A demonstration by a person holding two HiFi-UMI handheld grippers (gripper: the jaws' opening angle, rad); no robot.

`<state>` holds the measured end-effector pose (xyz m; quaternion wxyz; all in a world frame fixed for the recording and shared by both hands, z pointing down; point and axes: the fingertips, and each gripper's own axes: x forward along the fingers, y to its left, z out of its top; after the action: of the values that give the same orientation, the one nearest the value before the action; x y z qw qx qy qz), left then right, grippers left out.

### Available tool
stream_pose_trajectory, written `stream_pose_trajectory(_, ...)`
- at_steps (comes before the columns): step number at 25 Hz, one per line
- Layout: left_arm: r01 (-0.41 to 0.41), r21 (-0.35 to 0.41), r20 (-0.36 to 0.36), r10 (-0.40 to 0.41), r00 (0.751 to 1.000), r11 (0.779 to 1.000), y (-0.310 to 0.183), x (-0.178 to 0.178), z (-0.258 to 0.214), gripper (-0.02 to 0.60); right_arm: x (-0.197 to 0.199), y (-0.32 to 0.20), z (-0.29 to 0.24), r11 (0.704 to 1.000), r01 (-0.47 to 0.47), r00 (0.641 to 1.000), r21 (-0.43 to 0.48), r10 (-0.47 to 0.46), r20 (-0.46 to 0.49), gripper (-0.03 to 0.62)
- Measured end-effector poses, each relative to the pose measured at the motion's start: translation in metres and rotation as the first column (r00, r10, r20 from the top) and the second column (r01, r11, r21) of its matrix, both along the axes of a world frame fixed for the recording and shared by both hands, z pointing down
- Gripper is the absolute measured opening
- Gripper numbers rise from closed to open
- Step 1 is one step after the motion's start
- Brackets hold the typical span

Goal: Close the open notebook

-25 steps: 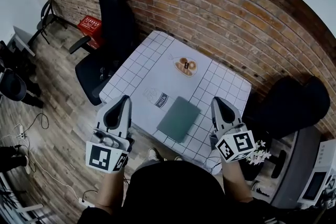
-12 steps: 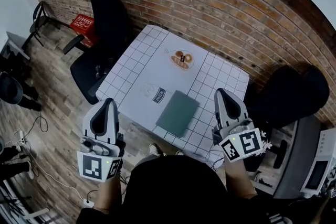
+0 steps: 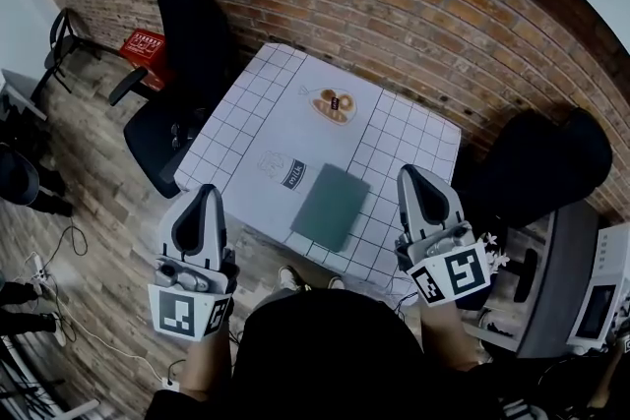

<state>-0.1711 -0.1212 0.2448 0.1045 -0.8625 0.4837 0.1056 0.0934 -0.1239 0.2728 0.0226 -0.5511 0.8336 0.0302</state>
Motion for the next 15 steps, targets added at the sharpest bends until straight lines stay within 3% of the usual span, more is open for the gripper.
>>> stream_pose_trajectory(15,-0.04,0.003,-0.007,0.04,0.999,0.999,0.011,-0.002,0.006,0.025,-0.007,0.017,0.009,0.999,-0.035,0.999,-0.004,0.035,-0.005,0.014)
